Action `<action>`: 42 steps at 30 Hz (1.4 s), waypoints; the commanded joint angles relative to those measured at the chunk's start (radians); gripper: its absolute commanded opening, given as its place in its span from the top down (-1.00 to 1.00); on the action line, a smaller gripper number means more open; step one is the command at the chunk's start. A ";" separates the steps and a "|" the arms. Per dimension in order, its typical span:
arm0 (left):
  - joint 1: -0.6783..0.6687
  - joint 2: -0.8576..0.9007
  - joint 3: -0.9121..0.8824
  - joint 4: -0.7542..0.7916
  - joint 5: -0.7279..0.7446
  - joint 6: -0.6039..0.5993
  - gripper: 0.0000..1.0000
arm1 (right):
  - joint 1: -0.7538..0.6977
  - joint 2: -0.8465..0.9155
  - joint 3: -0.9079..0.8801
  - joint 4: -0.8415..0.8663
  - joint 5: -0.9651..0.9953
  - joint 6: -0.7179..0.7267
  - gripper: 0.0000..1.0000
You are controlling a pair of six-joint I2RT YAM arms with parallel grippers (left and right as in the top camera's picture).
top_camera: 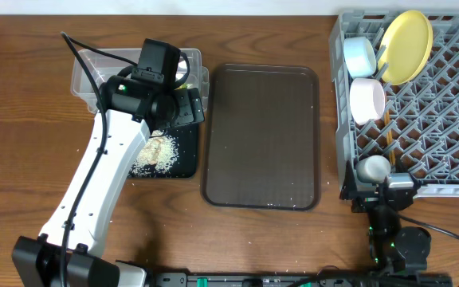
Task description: Sort waste into correct bins and load items into the dishwasher rack
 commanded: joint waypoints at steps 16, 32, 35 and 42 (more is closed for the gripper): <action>0.005 0.003 0.004 -0.002 -0.012 0.002 -0.82 | 0.013 -0.014 -0.005 -0.042 -0.008 0.014 -0.99; 0.007 -0.016 0.004 -0.002 -0.131 0.014 -0.82 | 0.013 -0.014 -0.005 -0.042 -0.008 0.014 -0.98; 0.003 -0.076 -0.019 0.043 -0.238 0.017 -0.82 | 0.013 -0.014 -0.005 -0.042 -0.007 0.014 -0.98; 0.049 -0.323 -0.233 0.380 -0.131 0.166 -0.82 | 0.013 -0.014 -0.005 -0.042 -0.007 0.014 -0.98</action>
